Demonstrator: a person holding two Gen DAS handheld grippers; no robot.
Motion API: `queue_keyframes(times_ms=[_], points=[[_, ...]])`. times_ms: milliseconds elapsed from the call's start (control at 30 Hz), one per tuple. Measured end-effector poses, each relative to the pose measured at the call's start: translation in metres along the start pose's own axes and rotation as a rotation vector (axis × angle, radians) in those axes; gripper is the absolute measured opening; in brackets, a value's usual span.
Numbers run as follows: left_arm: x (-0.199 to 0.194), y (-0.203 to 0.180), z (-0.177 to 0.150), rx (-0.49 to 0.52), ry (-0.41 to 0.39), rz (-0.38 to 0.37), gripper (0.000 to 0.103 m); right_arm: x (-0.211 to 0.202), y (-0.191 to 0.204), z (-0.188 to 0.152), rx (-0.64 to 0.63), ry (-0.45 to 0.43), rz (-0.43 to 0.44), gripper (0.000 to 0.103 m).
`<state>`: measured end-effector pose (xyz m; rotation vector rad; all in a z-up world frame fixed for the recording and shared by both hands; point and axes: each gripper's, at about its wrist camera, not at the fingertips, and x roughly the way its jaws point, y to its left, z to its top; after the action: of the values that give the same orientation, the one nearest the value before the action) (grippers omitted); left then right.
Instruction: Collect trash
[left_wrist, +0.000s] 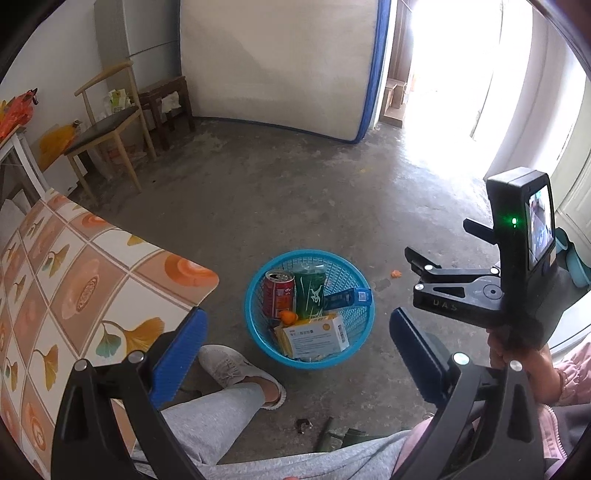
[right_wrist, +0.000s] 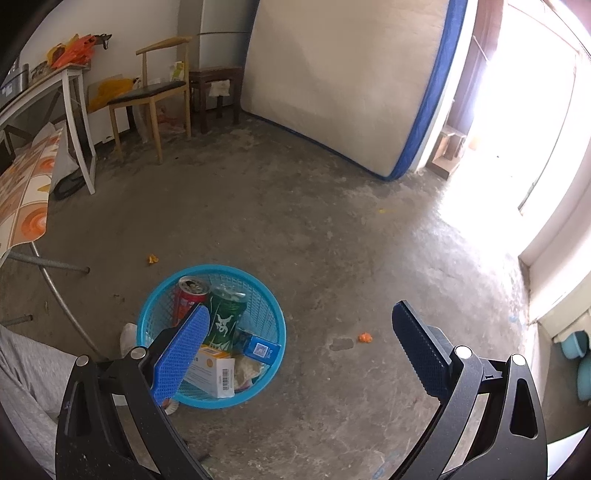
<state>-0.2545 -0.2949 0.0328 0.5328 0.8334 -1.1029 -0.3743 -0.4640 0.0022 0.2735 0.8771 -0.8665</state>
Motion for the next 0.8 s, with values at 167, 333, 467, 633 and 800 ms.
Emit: queue_keyframes(times_ms=[167,333,467,633,800], points=[[-0.004,-0.004,-0.001,0.022,-0.015,0.021,0.098,-0.001,0.000,0.001,0.001,-0.006,0.001,0.095],[0.000,-0.009,-0.002,0.032,0.003,0.055,0.098,-0.002,0.000,0.002,-0.007,-0.015,-0.014,0.095],[0.001,-0.011,-0.001,0.042,0.005,0.083,0.098,-0.002,0.000,0.003,-0.004,-0.018,-0.012,0.095],[0.000,-0.010,-0.003,0.051,-0.006,0.101,0.098,-0.004,0.001,0.003,-0.012,-0.026,-0.012,0.095],[-0.001,-0.009,-0.003,0.053,-0.011,0.098,0.098,-0.005,0.003,0.002,-0.016,-0.030,-0.008,0.095]])
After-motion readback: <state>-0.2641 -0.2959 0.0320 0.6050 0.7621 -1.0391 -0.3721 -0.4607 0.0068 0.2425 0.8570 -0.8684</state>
